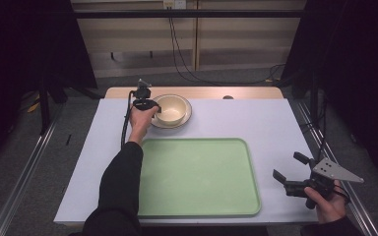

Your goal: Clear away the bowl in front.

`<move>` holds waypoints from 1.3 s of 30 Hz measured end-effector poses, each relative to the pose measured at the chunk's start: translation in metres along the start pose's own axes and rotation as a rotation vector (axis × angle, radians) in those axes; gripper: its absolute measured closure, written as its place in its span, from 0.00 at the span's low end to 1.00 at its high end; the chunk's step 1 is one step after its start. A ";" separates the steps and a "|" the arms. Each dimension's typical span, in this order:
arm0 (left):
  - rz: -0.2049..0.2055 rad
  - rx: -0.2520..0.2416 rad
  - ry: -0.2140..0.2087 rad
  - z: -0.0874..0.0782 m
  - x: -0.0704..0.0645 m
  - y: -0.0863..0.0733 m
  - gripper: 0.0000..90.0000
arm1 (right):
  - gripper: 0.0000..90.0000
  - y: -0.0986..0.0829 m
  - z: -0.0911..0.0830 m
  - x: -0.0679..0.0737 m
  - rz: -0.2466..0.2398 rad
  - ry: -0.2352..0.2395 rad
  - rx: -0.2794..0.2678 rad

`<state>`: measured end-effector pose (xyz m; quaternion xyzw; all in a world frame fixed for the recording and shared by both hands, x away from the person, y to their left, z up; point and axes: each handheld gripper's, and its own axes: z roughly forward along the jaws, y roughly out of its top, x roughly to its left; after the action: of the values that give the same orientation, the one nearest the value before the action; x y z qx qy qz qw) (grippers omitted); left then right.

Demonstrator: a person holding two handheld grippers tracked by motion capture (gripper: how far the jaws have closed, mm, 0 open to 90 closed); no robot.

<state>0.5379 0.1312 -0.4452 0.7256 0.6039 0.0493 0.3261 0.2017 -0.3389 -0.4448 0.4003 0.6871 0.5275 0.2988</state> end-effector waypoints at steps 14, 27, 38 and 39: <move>-0.019 -0.014 -0.018 -0.009 -0.001 0.000 0.93 | 0.02 0.001 0.000 0.001 -0.001 -0.003 -0.004; -0.035 -0.038 -0.023 -0.021 0.005 0.000 0.93 | 0.02 0.001 0.000 0.001 -0.002 0.000 -0.001; -0.023 -0.061 -0.039 -0.036 0.002 -0.002 0.93 | 0.02 0.001 0.000 0.002 -0.001 -0.002 -0.006; -0.023 -0.061 -0.039 -0.036 0.002 -0.002 0.93 | 0.02 0.001 0.000 0.002 -0.001 -0.002 -0.006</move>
<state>0.5202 0.1480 -0.4187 0.7092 0.6038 0.0498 0.3605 0.2011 -0.3376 -0.4434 0.3998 0.6854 0.5290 0.3008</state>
